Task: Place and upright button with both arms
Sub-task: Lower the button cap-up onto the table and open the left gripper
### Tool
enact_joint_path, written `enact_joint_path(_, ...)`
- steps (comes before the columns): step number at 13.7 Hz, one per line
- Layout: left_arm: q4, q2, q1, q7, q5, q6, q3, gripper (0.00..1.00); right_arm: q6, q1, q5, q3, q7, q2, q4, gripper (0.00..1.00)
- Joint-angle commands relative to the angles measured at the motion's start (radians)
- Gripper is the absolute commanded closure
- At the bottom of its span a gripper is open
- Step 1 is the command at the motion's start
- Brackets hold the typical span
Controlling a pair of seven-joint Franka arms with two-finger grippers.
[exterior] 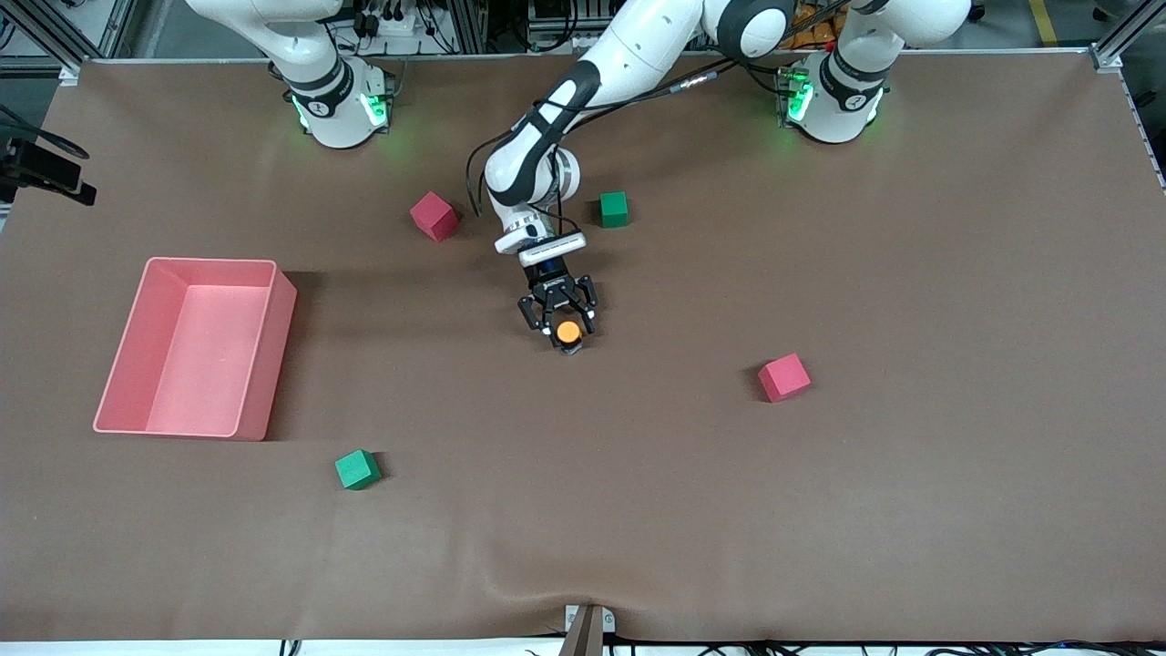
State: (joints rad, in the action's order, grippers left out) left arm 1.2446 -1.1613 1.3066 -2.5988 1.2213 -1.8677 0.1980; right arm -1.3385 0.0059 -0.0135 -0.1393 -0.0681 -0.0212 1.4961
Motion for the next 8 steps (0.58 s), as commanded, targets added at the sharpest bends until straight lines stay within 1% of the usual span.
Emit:
enact_joint_path(1, -0.022, -0.009, 0.000, 0.008, 0.026, -0.011, 0.006, 0.00, 0.005, -0.018, 0.006, 0.010, 0.005, -0.009, 0.003, 0.00)
enact_joint_path(4, -0.021, 0.018, 0.006, 0.026, 0.020, -0.008, 0.003, 0.00, 0.004, -0.018, 0.009, 0.009, 0.004, -0.008, 0.003, 0.00)
enact_joint_path(6, -0.017, 0.031, 0.008, 0.046, 0.000, 0.004, -0.035, 0.00, 0.004, -0.018, 0.012, 0.009, 0.004, -0.009, 0.003, 0.00)
enact_joint_path(7, -0.016, 0.038, 0.010, 0.049, -0.002, 0.025, -0.048, 0.00, 0.004, -0.018, 0.012, 0.009, 0.004, -0.009, 0.003, 0.00)
enact_joint_path(8, -0.014, 0.047, 0.010, 0.063, -0.009, 0.059, -0.078, 0.00, 0.002, -0.018, 0.012, 0.009, 0.004, -0.008, 0.003, 0.00)
